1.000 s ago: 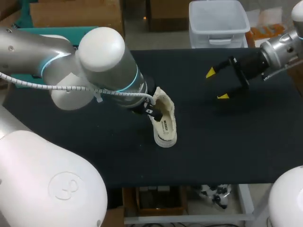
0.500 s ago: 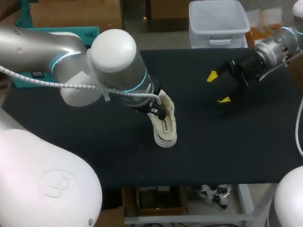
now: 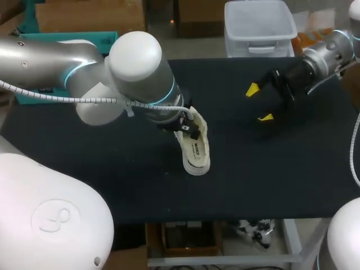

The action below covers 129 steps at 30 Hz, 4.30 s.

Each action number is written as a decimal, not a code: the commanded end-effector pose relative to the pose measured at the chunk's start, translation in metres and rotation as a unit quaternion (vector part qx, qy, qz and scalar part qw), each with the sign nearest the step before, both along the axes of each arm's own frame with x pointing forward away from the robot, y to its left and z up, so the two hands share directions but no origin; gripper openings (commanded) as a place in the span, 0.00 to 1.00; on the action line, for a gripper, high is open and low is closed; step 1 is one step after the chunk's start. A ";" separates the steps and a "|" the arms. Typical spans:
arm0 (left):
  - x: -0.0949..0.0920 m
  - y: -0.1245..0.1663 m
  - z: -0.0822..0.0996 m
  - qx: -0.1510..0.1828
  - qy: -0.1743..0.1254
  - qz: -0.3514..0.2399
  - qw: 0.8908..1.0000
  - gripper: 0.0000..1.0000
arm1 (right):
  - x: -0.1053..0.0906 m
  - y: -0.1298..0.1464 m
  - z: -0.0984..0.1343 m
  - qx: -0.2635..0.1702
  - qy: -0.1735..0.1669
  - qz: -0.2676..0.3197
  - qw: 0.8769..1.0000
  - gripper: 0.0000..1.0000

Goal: Open the shoe tongue, take the insole out of the shoe, put the insole back into the shoe, and pack the shoe into the shoebox

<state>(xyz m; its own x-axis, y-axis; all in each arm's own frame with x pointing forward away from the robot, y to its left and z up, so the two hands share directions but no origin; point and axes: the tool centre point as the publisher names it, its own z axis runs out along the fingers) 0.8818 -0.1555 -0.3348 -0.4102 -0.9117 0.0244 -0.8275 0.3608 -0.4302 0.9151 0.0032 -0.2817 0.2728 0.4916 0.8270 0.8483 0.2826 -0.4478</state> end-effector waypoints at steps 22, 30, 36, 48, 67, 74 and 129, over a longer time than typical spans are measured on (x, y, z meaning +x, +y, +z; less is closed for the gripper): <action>0.022 0.002 -0.021 -0.055 0.029 0.052 0.997 0.47 | -0.014 0.009 0.012 -0.063 -0.105 -0.057 0.991 1.00; 0.025 0.003 -0.022 -0.071 0.039 0.072 0.994 0.27 | -0.014 0.012 0.016 -0.096 -0.159 -0.064 0.981 1.00; 0.024 0.000 -0.027 -0.084 0.058 0.072 0.992 0.08 | -0.020 0.018 0.018 -0.128 -0.200 -0.076 0.968 1.00; 0.020 -0.005 -0.025 -0.088 0.061 0.054 0.993 0.00 | -0.030 0.020 0.020 -0.135 -0.259 -0.069 0.954 1.00; 0.031 0.003 -0.011 -0.088 0.060 -0.075 0.992 0.00 | -0.012 0.040 0.027 -0.238 -0.315 0.035 0.918 1.00; 0.041 0.005 0.014 -0.070 0.017 -0.169 0.983 0.00 | -0.012 0.039 0.035 -0.255 -0.347 0.108 0.896 1.00; 0.158 0.207 0.234 0.093 -0.206 -0.484 0.846 0.00 | -0.047 0.000 0.025 -0.215 -0.532 0.458 0.679 1.00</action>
<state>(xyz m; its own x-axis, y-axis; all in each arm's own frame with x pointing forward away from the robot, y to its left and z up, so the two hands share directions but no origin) 1.0214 0.0334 -0.1095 -0.8887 -0.1399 -0.4366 0.0826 0.8879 -0.4525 0.8683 0.0032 -0.2580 -0.9501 0.3091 0.0432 0.3116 0.9471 0.0766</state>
